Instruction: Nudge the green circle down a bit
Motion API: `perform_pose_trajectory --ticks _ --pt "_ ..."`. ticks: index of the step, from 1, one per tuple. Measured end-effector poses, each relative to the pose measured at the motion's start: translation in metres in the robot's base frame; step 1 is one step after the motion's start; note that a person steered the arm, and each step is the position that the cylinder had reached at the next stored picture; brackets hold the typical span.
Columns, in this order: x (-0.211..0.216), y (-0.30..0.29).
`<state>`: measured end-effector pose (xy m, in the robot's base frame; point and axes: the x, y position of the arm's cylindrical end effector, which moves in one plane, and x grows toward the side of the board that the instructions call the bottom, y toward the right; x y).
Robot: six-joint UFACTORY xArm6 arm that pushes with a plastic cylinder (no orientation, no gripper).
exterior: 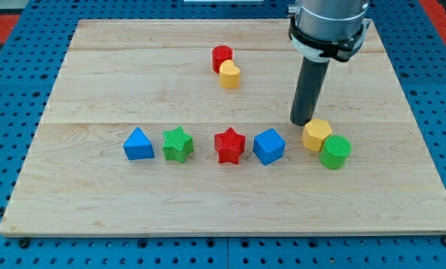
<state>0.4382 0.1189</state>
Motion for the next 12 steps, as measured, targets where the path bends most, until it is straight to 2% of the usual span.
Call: perform_pose_trajectory --ticks 1,2,3,4,5,6,7,9,11,12 --pt "-0.016 0.015" --pt "0.02 0.021" --pt "0.029 0.02" --pt "0.026 0.056" --pt "0.073 0.108" --pt "0.137 0.111" --pt "0.133 0.064" --pt "0.108 0.06" --pt "0.132 0.039" --pt "0.109 0.052"
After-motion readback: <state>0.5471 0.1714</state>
